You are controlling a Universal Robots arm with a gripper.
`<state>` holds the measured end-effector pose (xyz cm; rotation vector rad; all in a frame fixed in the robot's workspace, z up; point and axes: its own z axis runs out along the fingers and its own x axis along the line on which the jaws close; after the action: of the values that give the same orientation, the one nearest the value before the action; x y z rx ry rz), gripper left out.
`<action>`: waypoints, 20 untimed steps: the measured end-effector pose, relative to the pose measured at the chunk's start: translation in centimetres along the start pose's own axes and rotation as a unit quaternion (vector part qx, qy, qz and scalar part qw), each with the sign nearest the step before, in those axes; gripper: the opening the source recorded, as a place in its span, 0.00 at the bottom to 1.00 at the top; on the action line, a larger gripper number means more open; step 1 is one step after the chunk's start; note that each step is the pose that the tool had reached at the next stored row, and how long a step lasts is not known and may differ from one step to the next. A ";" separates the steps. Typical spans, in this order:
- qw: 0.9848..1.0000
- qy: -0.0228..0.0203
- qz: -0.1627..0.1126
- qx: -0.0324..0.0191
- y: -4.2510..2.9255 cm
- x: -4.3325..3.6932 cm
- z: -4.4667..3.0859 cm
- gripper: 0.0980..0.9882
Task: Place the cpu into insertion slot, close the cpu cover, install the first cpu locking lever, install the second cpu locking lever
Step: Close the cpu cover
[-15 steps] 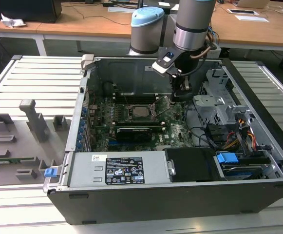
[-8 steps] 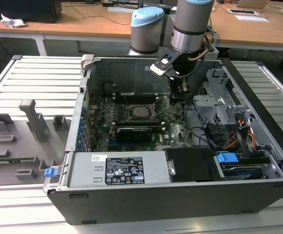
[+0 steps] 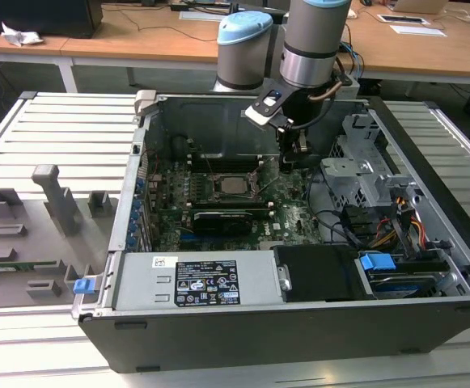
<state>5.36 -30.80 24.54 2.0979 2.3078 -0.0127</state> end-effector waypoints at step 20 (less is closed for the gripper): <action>1.000 0.000 0.000 0.000 -1.31 0.12 -0.01 0.01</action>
<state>4.04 -30.80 24.54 2.0980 2.3076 -0.0127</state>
